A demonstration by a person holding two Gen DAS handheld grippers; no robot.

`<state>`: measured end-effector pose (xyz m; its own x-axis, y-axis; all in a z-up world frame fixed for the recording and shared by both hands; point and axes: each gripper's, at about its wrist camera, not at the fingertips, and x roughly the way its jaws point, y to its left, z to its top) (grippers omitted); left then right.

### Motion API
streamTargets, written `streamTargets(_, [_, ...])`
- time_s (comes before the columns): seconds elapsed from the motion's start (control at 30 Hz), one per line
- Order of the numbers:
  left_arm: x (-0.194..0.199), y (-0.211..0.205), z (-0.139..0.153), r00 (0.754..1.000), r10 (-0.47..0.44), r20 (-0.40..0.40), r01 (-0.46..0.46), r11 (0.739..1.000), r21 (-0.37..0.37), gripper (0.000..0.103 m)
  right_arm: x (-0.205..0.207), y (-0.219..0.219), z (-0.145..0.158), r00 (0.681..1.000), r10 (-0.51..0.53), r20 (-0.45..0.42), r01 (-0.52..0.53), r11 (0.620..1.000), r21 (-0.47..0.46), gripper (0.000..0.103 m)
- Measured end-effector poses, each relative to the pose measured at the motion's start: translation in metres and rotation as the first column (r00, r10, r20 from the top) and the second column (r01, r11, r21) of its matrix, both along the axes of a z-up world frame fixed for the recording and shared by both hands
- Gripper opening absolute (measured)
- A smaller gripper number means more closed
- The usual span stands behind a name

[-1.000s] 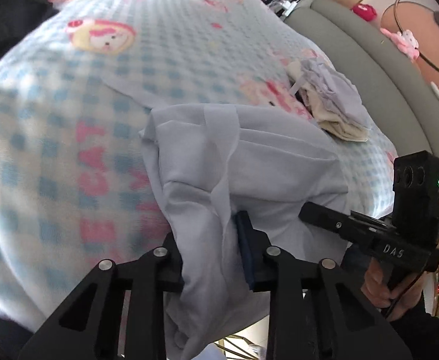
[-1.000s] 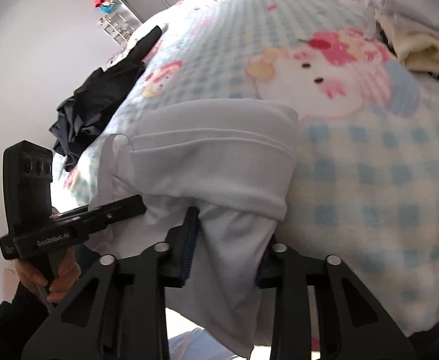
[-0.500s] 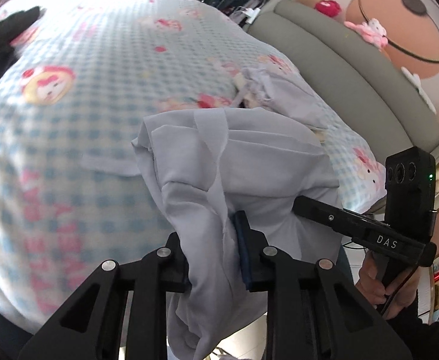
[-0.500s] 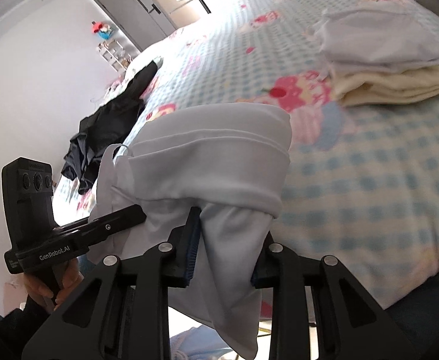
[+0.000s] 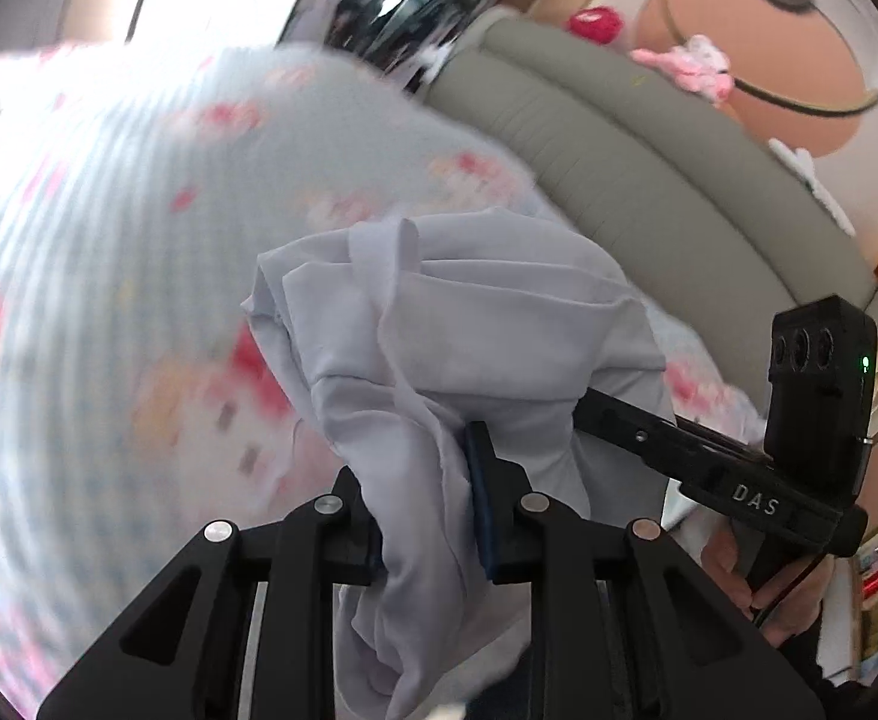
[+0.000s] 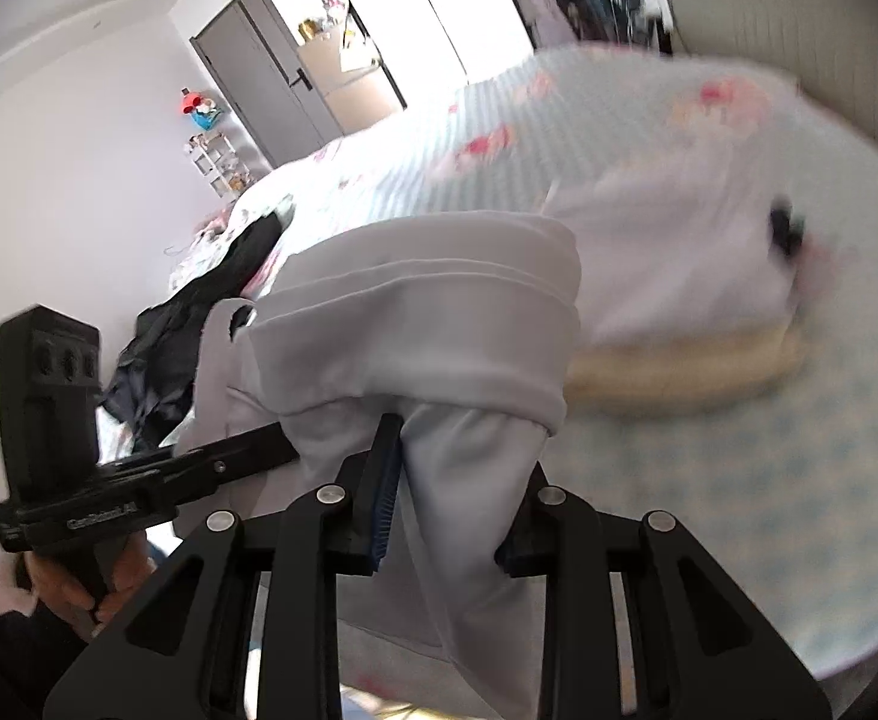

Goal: Fold clothes
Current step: 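Grasp the folded shirt with both grippers and lift it, then lower the folded shirt onto the clothes stack and open both grippers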

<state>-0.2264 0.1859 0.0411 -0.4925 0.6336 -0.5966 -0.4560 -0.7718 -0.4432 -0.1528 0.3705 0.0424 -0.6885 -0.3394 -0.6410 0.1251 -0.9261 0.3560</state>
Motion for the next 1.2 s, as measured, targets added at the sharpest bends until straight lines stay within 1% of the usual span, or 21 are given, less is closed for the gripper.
streamTargets(0.1, [-0.035, 0.026, 0.019, 1.0, -0.01, -0.016, 0.011, 0.999, 0.037, 0.022, -0.028, 0.032, 0.028, 0.998, -0.022, -0.054, 0.023, 1.0, 0.019, 0.026])
streamTargets(0.2, [-0.071, 0.047, 0.023, 1.0, -0.015, -0.018, 0.016, 0.999, 0.051, 0.023, -0.057, 0.062, 0.044, 0.996, -0.046, -0.074, 0.05, 0.998, 0.048, 0.026])
streamTargets(0.23, [-0.082, 0.052, 0.015, 1.0, -0.014, -0.003, 0.014, 0.998, 0.06, 0.024, -0.068, 0.07, 0.042, 0.996, -0.055, -0.065, 0.059, 0.997, 0.055, 0.026])
streamTargets(0.3, [-0.104, 0.061, -0.004, 0.999, -0.012, 0.037, 0.009, 0.996, 0.083, 0.025, -0.09, 0.088, 0.035, 0.996, -0.075, -0.04, 0.078, 0.994, 0.07, 0.036])
streamTargets(0.37, [-0.126, 0.065, -0.043, 0.99, 0.014, 0.139, -0.025, 0.997, 0.076, 0.025, -0.115, 0.104, 0.008, 0.993, -0.115, 0.022, 0.112, 0.986, 0.122, 0.04])
streamTargets(0.4, [-0.136, 0.067, -0.069, 0.974, 0.011, 0.226, -0.033, 0.995, 0.092, 0.023, -0.126, 0.112, -0.009, 0.986, -0.154, 0.063, 0.143, 0.978, 0.153, 0.04])
streamTargets(0.43, [-0.142, 0.068, -0.084, 0.962, 0.0, 0.272, -0.03, 0.994, 0.104, 0.023, -0.135, 0.121, -0.03, 0.971, -0.209, 0.118, 0.186, 0.966, 0.182, 0.041])
streamTargets(0.5, [-0.145, 0.071, -0.098, 0.965, -0.016, 0.262, -0.007, 0.996, 0.086, 0.031, -0.135, 0.137, -0.051, 0.959, -0.246, 0.141, 0.234, 0.968, 0.092, 0.044])
streamTargets(0.53, [-0.144, 0.07, -0.096, 0.971, -0.015, 0.239, -0.003, 0.997, 0.074, 0.033, -0.13, 0.145, -0.056, 0.959, -0.253, 0.126, 0.251, 0.967, 0.031, 0.047])
streamTargets(0.57, [-0.143, 0.068, -0.091, 0.977, -0.012, 0.213, -0.001, 0.998, 0.061, 0.033, -0.125, 0.149, -0.056, 0.958, -0.263, 0.116, 0.265, 0.964, 0.005, 0.053])
streamTargets(0.63, [-0.135, 0.058, -0.074, 0.991, 0.027, 0.132, -0.036, 0.997, 0.067, 0.032, -0.114, 0.155, -0.051, 0.953, -0.288, 0.091, 0.29, 0.957, -0.01, 0.056])
streamTargets(0.67, [-0.125, 0.051, -0.06, 0.995, 0.098, 0.031, -0.1, 0.993, 0.064, 0.032, -0.108, 0.157, -0.046, 0.951, -0.302, 0.07, 0.303, 0.953, -0.003, 0.056])
streamTargets(0.7, [-0.113, 0.043, -0.044, 0.98, 0.179, -0.083, -0.174, 0.983, 0.066, 0.032, -0.098, 0.158, -0.038, 0.946, -0.323, 0.036, 0.322, 0.947, 0.018, 0.056])
streamTargets(0.73, [-0.102, 0.042, -0.032, 0.957, 0.225, -0.184, -0.22, 0.974, 0.049, 0.031, -0.088, 0.159, -0.029, 0.939, -0.343, -0.001, 0.342, 0.939, 0.041, 0.056])
streamTargets(0.77, [-0.097, 0.045, -0.024, 0.944, 0.228, -0.238, -0.226, 0.973, 0.036, 0.031, -0.079, 0.159, -0.02, 0.929, -0.367, -0.034, 0.369, 0.927, 0.069, 0.056])
streamTargets(0.8, [-0.094, 0.05, -0.019, 0.949, 0.185, -0.255, -0.18, 0.983, 0.042, 0.031, -0.07, 0.158, -0.012, 0.917, -0.392, -0.066, 0.397, 0.913, 0.098, 0.054])
streamTargets(0.83, [-0.095, 0.057, -0.016, 0.959, 0.135, -0.251, -0.126, 0.991, 0.05, 0.031, -0.063, 0.155, -0.009, 0.914, -0.395, -0.088, 0.403, 0.909, 0.108, 0.053])
streamTargets(0.9, [-0.098, 0.074, -0.016, 0.97, 0.052, -0.239, -0.045, 0.998, 0.035, 0.031, -0.061, 0.15, -0.011, 0.929, -0.359, -0.092, 0.367, 0.925, 0.1, 0.047])
streamTargets(1.03, [-0.125, 0.111, -0.047, 0.996, -0.019, -0.086, 0.012, 0.997, -0.08, 0.031, -0.081, 0.142, -0.027, 0.954, -0.298, -0.033, 0.299, 0.945, 0.129, 0.043])
streamTargets(1.1, [-0.145, 0.112, -0.07, 1.0, -0.005, 0.022, 0.006, 0.999, -0.039, 0.032, -0.094, 0.139, -0.039, 0.959, -0.285, -0.003, 0.282, 0.949, 0.143, 0.043])
streamTargets(1.2, [-0.16, 0.109, -0.072, 0.998, 0.017, 0.052, -0.016, 1.0, -0.009, 0.033, -0.107, 0.144, -0.063, 0.956, -0.289, 0.044, 0.284, 0.953, 0.104, 0.044])
